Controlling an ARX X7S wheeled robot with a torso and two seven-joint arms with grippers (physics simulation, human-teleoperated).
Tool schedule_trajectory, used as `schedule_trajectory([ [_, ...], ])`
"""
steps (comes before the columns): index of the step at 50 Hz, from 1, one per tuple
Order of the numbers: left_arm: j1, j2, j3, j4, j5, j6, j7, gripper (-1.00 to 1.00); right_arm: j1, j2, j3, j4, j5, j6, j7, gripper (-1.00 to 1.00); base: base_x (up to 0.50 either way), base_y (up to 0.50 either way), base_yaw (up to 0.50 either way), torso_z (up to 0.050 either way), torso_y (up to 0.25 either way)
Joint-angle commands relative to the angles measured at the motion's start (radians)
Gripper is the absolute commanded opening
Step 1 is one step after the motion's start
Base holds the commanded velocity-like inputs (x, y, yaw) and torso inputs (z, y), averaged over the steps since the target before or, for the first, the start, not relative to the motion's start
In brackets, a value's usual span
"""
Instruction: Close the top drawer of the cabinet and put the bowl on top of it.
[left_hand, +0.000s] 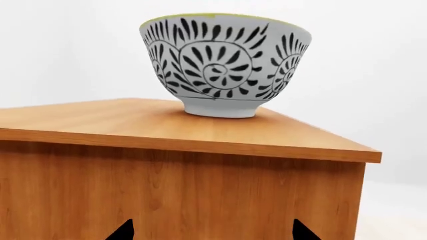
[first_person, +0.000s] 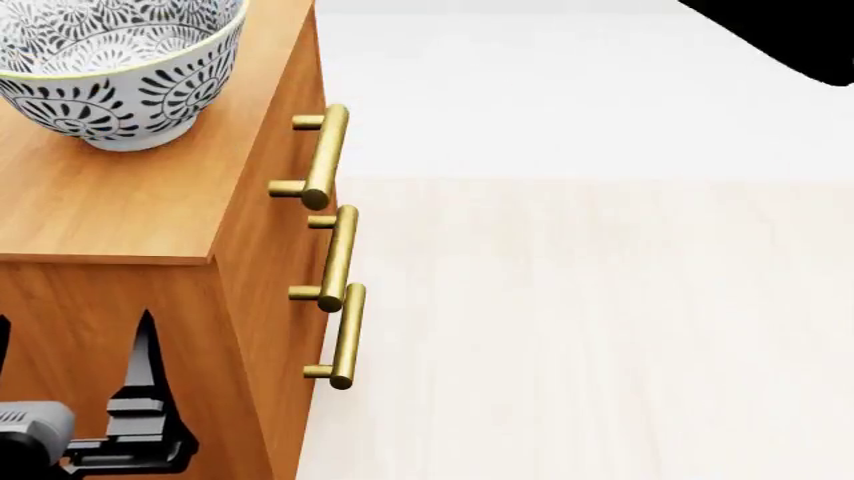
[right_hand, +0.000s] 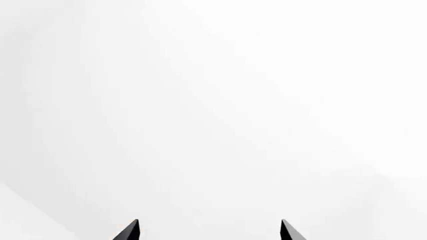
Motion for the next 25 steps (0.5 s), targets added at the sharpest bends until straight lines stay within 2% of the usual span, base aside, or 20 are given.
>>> schedule_trajectory([
  [1,0.009,0.001,0.007,0.011,0.009,0.009,-0.007,1.00,-0.176,0.355,0.025,-0.348,0.073,0.031,0.187,1.00,0.00,0.00,0.00,0.000,0.000],
  [12,0.005,-0.003,0.006,0.017,0.009,0.006,-0.014,1.00,-0.441,0.613,-0.016,-0.558,0.053,-0.144,0.319,1.00,0.00,0.00,0.00,0.000,0.000],
  [25,0.002,-0.004,0.022,0.031,0.028,-0.006,-0.028,1.00,-0.680,0.748,-0.080,-0.633,-0.023,-0.376,0.374,1.00,0.00,0.00,0.00,0.000,0.000],
])
